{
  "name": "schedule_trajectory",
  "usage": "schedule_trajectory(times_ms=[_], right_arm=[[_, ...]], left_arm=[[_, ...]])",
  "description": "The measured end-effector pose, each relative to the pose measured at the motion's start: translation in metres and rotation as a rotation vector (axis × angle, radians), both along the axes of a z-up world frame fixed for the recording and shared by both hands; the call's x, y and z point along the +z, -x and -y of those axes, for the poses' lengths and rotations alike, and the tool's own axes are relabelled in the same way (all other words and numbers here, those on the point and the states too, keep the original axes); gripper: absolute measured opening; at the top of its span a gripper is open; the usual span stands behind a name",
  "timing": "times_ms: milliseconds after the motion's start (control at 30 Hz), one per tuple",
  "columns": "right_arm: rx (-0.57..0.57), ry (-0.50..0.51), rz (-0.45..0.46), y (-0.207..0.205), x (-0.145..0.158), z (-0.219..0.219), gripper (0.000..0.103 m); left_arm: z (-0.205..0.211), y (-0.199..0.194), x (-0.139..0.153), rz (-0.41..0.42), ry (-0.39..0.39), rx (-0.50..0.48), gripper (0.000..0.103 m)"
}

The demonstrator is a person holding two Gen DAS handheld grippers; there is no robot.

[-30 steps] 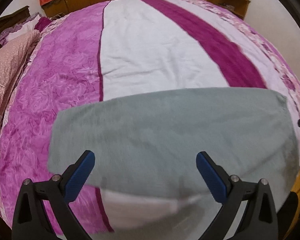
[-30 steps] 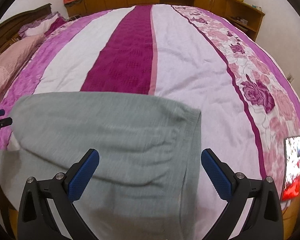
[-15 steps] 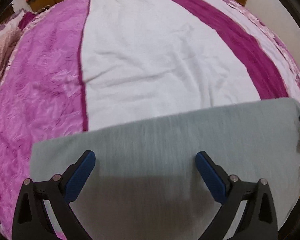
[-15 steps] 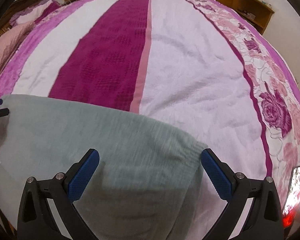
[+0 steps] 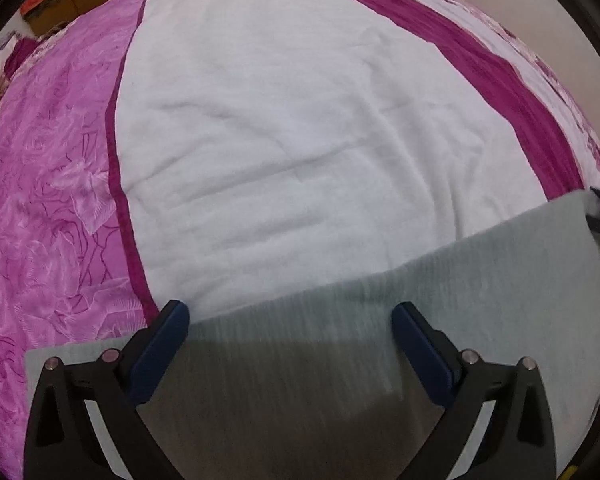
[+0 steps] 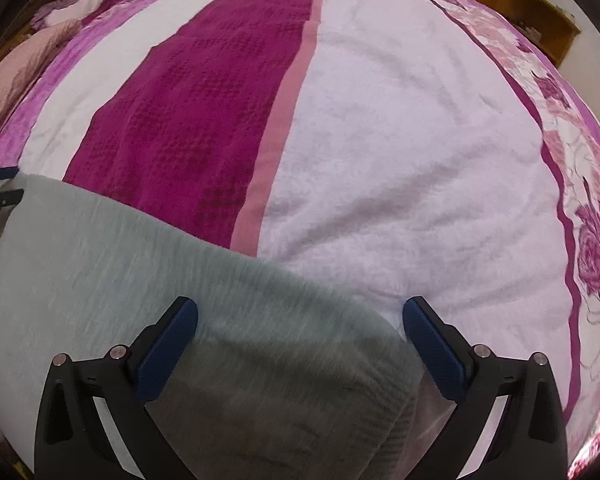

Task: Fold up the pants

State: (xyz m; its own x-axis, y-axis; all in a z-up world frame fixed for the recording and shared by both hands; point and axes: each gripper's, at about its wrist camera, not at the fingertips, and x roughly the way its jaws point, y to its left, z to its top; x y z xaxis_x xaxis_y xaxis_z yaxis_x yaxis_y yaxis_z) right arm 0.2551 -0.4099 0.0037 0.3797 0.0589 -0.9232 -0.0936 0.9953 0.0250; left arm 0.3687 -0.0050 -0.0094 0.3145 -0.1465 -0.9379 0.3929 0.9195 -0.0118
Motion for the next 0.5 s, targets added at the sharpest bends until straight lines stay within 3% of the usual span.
schedule_trajectory(times_ms=[367, 500], right_arm=[[-0.001, -0.002, 0.067, 0.011, -0.001, 0.003, 0.1], [-0.003, 0.01, 0.054, 0.007, 0.001, -0.001, 0.099]], left_arm=[[0.001, -0.002, -0.003, 0.017, -0.014, 0.004, 0.102], [0.006, 0.006, 0.003, 0.019, -0.019, 0.007, 0.091]])
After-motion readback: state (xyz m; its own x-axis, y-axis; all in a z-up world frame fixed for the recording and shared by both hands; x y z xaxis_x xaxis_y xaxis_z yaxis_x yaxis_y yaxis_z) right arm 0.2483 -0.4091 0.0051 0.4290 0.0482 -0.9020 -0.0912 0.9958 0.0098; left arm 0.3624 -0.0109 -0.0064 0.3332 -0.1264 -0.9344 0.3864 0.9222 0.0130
